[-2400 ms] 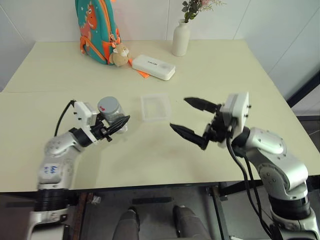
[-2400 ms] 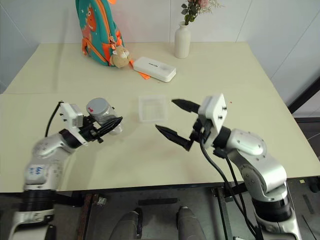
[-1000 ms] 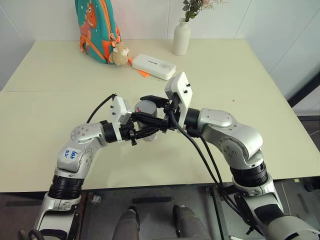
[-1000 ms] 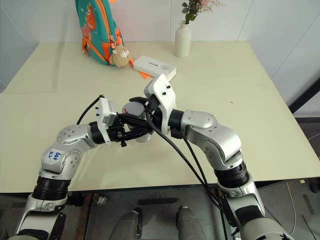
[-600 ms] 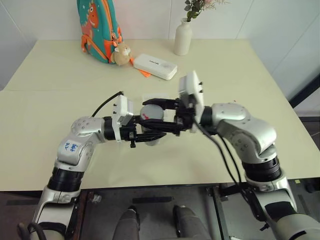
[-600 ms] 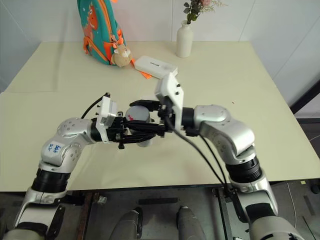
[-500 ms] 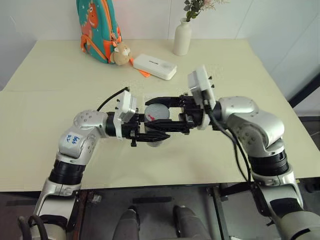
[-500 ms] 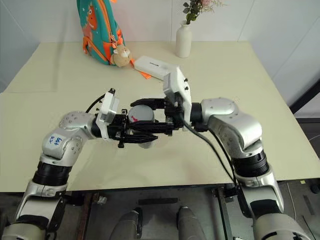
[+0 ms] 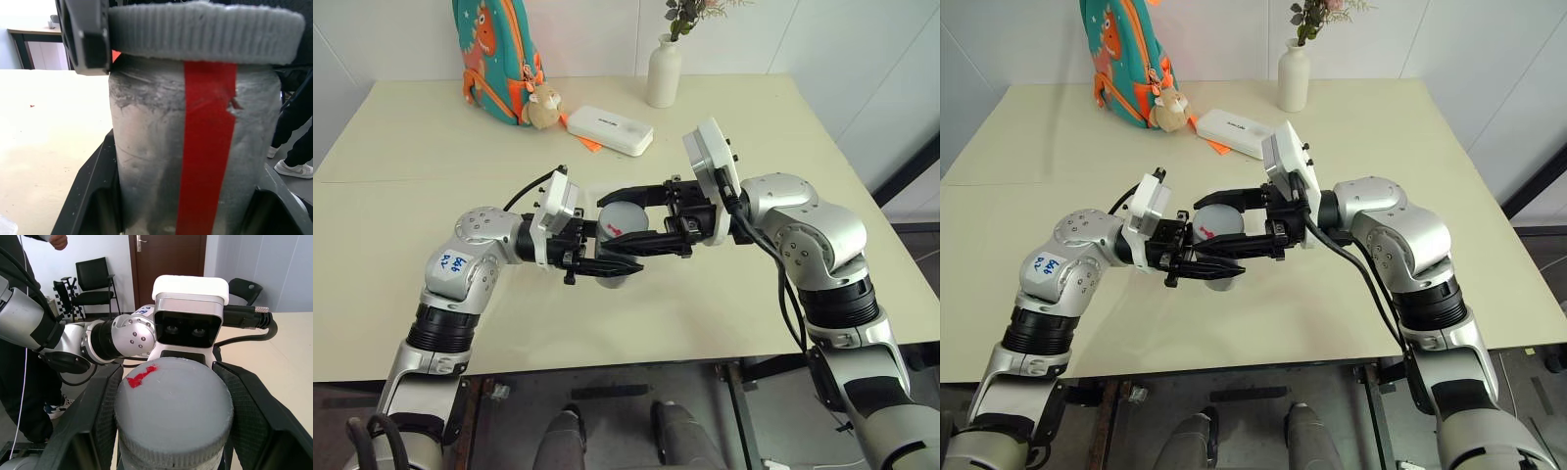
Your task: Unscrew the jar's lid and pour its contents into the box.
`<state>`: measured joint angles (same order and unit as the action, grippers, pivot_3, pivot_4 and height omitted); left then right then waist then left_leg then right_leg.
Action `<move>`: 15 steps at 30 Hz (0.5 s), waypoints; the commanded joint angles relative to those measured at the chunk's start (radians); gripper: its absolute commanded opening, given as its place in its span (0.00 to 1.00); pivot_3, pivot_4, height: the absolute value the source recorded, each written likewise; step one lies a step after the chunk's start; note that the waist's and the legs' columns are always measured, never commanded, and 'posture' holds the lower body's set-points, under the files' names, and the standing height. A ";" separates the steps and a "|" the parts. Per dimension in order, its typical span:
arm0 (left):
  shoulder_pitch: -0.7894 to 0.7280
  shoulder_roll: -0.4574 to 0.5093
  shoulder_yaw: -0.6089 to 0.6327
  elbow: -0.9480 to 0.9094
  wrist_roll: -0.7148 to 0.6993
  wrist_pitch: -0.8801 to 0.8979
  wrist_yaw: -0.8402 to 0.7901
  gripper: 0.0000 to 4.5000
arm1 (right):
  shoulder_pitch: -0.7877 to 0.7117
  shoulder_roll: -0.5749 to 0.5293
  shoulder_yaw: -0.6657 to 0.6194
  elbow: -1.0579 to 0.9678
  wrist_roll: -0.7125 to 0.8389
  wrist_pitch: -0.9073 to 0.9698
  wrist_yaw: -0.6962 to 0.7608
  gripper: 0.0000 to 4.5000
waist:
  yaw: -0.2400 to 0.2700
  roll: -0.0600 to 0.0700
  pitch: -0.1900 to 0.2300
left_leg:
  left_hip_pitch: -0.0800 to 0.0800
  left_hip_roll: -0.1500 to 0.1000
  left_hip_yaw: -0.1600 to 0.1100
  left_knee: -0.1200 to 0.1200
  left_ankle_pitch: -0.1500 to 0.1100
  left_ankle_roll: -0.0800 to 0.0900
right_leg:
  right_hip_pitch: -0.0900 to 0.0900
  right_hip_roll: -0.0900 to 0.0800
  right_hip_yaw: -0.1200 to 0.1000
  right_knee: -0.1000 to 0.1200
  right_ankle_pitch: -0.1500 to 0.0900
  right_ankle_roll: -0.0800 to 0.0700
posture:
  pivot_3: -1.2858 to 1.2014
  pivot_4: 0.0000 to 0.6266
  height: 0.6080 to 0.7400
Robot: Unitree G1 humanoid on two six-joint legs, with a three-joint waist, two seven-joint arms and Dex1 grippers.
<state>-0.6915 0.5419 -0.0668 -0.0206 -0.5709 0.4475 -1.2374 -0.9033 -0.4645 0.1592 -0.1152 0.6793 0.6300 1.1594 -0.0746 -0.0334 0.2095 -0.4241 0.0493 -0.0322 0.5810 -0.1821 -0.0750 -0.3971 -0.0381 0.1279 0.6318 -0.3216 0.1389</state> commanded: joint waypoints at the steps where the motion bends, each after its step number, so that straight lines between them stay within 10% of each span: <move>1: -0.002 0.005 0.099 0.019 -0.033 -0.024 0.034 0.45 | 0.010 -0.001 -0.031 -0.041 0.032 0.009 0.017 0.88 | -0.001 0.000 0.000 | 0.000 0.000 0.000 0.000 0.000 0.000 | 0.000 0.000 0.000 0.000 0.000 0.000 | 0.52 0.24 1.00; 15: 0.051 -0.029 0.128 -0.019 -0.041 -0.027 0.092 0.45 | -0.011 0.106 -0.107 -0.061 0.019 -0.020 -0.181 1.00 | -0.003 0.000 0.000 | 0.000 0.000 0.000 0.001 0.000 0.000 | 0.000 0.000 0.000 0.002 0.000 0.000 | 0.52 0.24 1.00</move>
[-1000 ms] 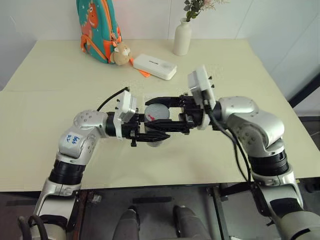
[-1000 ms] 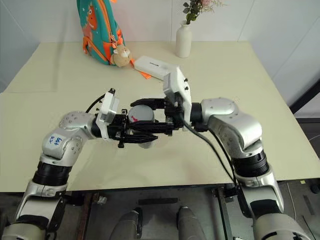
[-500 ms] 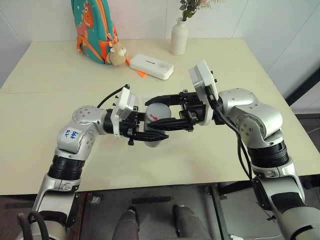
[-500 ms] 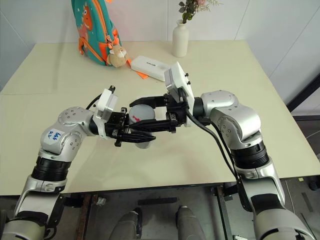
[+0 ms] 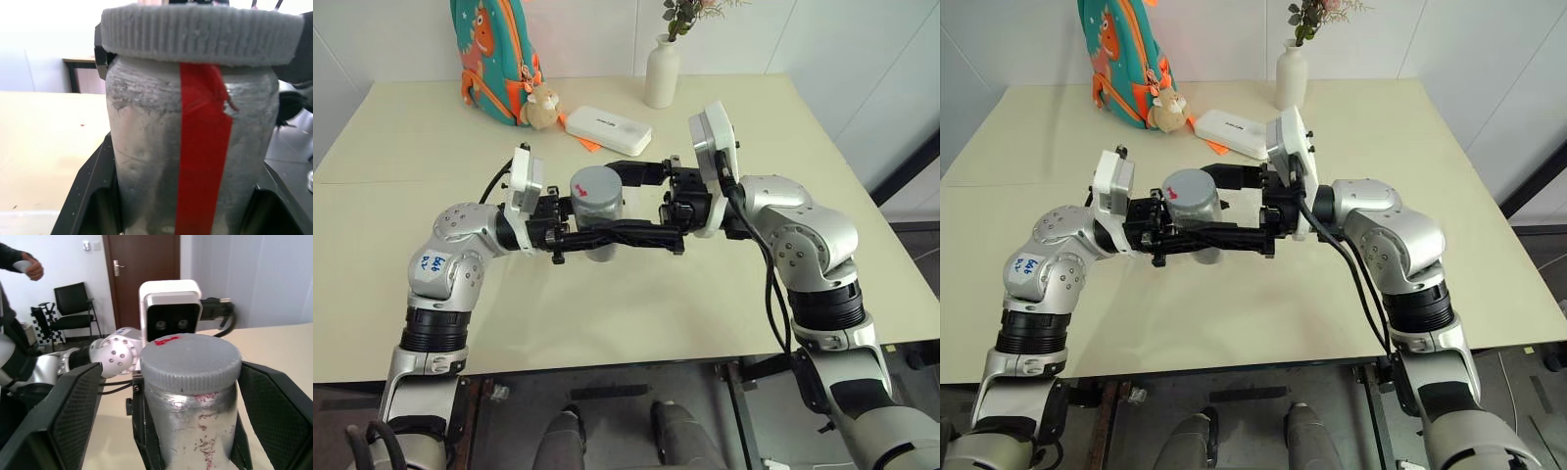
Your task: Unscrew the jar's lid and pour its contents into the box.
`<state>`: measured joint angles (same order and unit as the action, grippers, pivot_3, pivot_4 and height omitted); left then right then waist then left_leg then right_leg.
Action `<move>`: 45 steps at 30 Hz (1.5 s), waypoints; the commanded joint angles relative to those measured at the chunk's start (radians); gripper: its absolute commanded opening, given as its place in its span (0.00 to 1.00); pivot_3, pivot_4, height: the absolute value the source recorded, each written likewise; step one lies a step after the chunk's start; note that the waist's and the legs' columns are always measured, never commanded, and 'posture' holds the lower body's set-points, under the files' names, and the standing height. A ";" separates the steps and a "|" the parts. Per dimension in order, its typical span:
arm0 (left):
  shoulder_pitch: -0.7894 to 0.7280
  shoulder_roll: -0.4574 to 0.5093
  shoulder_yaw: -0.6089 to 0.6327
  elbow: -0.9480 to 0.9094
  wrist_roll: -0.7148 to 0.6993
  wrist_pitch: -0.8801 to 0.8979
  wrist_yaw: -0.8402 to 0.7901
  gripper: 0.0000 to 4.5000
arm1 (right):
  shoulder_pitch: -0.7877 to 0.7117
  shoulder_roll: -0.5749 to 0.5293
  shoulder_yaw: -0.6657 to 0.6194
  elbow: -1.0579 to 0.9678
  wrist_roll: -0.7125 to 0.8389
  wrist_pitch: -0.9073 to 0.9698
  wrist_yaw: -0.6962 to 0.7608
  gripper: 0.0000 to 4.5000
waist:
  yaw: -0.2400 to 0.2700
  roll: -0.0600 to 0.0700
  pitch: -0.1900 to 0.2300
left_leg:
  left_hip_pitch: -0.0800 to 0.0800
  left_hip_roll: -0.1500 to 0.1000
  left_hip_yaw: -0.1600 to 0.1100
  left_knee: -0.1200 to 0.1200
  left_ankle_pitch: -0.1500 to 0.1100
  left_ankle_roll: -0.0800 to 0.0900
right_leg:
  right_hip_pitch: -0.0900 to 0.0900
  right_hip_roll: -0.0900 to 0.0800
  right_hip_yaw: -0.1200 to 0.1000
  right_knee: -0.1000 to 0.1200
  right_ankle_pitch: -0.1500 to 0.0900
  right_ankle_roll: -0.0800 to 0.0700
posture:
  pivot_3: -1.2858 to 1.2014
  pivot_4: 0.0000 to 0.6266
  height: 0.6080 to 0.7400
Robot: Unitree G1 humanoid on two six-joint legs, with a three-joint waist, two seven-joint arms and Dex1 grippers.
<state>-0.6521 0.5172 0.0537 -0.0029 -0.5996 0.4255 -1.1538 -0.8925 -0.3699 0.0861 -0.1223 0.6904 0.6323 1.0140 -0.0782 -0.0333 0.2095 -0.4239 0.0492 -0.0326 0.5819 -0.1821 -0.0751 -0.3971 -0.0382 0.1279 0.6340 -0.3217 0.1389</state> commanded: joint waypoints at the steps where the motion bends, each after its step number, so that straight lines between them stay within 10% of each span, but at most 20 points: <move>1: 0.015 -0.006 0.005 -0.040 -0.013 -0.005 0.010 0.45 | -0.022 0.019 -0.025 -0.058 -0.008 -0.029 -0.051 1.00 | 0.001 0.000 0.000 | 0.000 0.000 0.000 0.000 0.000 0.000 | 0.000 0.000 0.000 0.000 0.000 0.000 | 0.52 0.24 1.00; 24: 0.024 -0.024 -0.011 -0.051 -0.011 -0.013 0.025 0.45 | -0.048 0.083 0.075 -0.023 -0.158 -0.039 -0.143 1.00 | -0.002 0.000 0.000 | 0.000 0.000 0.000 0.001 0.000 0.000 | 0.000 0.000 0.000 0.002 0.000 0.000 | 0.52 0.24 1.00; 45: 0.036 -0.022 0.002 -0.039 -0.013 -0.035 0.009 0.45 | -0.002 -0.174 -0.090 0.096 -0.061 -0.052 0.065 1.00 | -0.003 0.000 0.000 | 0.000 0.000 0.000 0.001 0.000 0.000 | 0.000 0.000 0.000 0.001 0.000 -0.001 | 0.52 0.24 1.00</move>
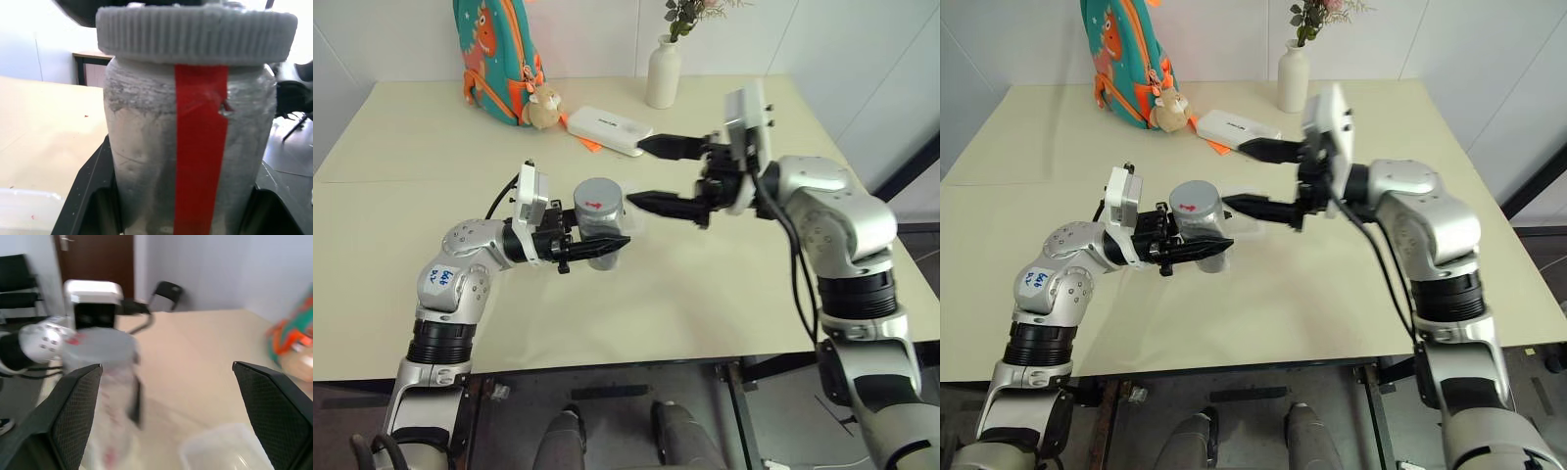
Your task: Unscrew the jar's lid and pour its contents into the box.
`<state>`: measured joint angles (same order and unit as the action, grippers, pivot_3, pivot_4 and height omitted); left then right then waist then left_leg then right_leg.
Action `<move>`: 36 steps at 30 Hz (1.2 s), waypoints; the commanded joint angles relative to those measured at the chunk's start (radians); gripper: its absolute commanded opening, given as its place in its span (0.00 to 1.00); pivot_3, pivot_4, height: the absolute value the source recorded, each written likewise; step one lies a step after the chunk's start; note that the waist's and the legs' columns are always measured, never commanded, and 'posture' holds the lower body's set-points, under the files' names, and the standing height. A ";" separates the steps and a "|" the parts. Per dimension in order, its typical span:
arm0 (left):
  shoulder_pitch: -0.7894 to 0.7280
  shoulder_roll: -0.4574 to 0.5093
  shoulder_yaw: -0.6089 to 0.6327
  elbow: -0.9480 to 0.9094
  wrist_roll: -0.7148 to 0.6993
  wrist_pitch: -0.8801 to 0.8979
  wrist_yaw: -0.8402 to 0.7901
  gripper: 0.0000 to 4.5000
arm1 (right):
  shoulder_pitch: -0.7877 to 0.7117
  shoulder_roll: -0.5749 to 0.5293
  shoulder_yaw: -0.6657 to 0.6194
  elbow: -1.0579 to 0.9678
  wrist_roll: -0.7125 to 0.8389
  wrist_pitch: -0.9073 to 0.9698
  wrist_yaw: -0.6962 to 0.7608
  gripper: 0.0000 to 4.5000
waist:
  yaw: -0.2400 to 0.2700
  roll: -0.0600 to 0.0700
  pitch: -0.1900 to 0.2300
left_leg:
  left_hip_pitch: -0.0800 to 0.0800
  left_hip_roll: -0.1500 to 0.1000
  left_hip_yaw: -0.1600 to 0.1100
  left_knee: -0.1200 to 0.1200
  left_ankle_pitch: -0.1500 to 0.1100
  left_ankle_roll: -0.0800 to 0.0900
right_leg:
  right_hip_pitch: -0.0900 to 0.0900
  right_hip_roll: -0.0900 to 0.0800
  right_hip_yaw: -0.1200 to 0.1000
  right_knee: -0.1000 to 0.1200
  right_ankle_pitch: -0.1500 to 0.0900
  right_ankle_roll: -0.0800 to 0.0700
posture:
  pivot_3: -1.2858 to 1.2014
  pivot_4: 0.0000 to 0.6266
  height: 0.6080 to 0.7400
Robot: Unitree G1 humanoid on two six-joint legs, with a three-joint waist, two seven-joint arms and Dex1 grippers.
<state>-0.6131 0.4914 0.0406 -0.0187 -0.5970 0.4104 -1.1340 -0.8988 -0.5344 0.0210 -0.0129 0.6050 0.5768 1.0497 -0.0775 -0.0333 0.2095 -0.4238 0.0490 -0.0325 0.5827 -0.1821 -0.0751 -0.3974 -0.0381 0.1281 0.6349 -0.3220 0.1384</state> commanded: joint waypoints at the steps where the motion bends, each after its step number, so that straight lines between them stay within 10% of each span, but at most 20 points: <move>1: -0.003 0.005 0.017 -0.022 -0.015 -0.021 -0.012 0.45 | 0.007 -0.013 -0.026 -0.014 0.028 0.008 0.037 1.00 | -0.006 0.000 0.000 | 0.000 0.000 0.000 0.000 0.000 0.000 | 0.000 0.000 0.000 0.000 0.000 0.000 | 0.52 0.24 1.00; 36: -0.029 -0.022 -0.007 0.002 -0.005 -0.027 0.004 0.45 | -0.058 0.228 0.078 -0.047 -0.040 0.036 -0.142 1.00 | -0.004 0.001 0.000 | 0.000 0.000 0.000 -0.001 0.000 0.000 | 0.000 0.000 0.000 0.001 0.000 0.000 | 0.52 0.24 1.00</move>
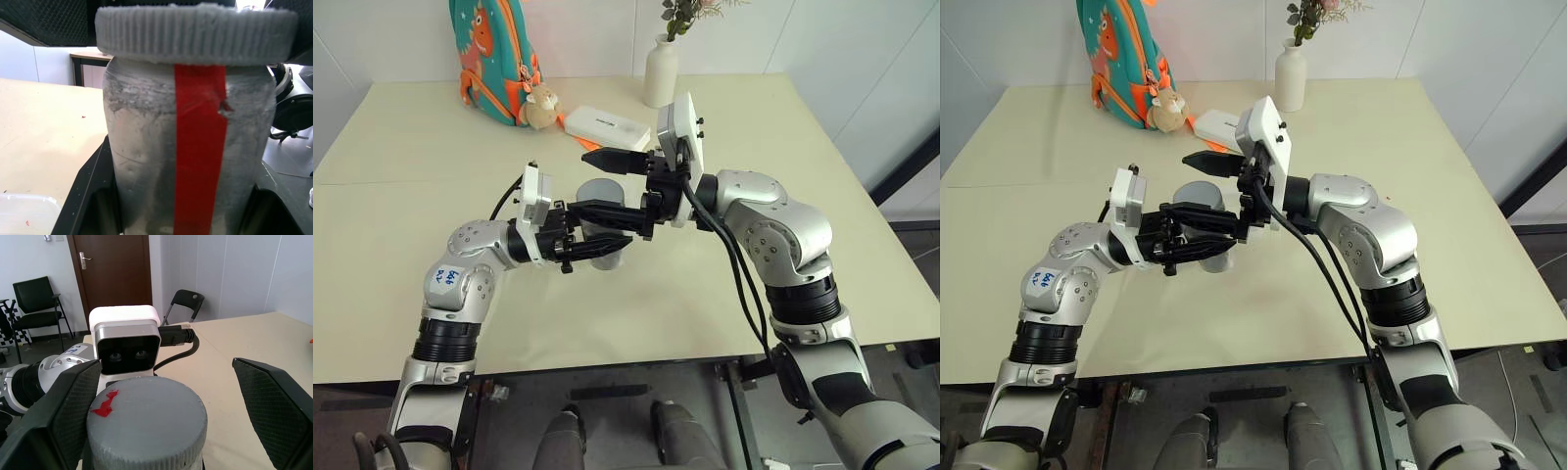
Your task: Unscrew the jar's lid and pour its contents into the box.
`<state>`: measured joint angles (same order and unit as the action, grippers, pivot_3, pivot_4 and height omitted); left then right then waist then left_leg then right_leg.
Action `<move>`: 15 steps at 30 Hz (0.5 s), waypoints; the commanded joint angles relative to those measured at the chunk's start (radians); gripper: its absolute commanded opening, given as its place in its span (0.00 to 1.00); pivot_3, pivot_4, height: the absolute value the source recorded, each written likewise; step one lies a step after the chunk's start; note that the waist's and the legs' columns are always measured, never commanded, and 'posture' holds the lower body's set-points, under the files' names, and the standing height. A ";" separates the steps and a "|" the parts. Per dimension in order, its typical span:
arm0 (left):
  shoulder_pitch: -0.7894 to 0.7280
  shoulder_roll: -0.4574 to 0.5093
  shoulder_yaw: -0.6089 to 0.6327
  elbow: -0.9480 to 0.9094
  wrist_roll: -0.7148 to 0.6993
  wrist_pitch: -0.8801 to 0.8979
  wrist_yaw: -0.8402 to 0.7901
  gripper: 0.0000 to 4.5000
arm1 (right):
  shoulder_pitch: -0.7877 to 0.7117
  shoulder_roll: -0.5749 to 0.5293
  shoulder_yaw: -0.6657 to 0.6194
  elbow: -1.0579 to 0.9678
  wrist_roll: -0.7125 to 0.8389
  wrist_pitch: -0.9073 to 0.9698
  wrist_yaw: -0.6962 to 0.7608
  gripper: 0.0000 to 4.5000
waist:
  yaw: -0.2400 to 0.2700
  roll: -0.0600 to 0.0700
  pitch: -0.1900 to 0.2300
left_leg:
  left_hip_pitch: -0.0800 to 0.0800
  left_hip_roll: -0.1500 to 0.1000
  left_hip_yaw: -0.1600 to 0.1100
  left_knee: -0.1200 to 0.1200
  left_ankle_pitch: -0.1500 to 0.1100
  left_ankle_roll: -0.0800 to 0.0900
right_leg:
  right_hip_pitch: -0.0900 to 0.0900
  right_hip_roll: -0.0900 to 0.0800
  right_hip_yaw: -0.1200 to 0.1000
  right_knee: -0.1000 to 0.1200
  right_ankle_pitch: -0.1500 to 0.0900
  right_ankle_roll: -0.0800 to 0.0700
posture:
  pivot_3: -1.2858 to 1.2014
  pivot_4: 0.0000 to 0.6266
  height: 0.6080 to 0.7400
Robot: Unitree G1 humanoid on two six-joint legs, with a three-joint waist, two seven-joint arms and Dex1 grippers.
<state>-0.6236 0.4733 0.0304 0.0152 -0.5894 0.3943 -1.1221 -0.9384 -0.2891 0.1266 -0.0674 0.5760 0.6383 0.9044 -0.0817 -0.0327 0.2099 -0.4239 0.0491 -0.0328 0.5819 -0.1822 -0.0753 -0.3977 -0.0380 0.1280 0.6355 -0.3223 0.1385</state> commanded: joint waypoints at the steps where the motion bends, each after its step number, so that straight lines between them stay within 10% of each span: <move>1: -0.018 -0.004 0.004 -0.033 -0.013 -0.010 -0.007 0.45 | -0.017 -0.026 -0.035 0.013 -0.009 -0.027 0.011 1.00 | 0.000 0.000 0.000 | 0.000 0.000 0.000 0.000 0.000 0.000 | 0.000 0.000 0.000 0.000 0.000 0.000 | 0.52 0.24 1.00; 15: -0.002 0.006 0.020 -0.040 -0.018 -0.012 0.000 0.45 | 0.000 -0.230 -0.147 0.081 0.089 0.008 0.230 1.00 | -0.003 0.000 0.000 | 0.000 0.000 0.000 0.000 0.000 0.000 | 0.000 0.000 0.000 0.000 0.000 0.000 | 0.52 0.24 1.00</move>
<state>-0.6231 0.4742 0.0284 0.0122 -0.5894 0.3968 -1.1173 -0.9275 -0.5095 0.0011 0.0331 0.6316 0.6407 1.1108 -0.0850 -0.0326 0.2100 -0.4236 0.0491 -0.0325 0.5816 -0.1822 -0.0753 -0.3977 -0.0379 0.1281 0.6352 -0.3224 0.1386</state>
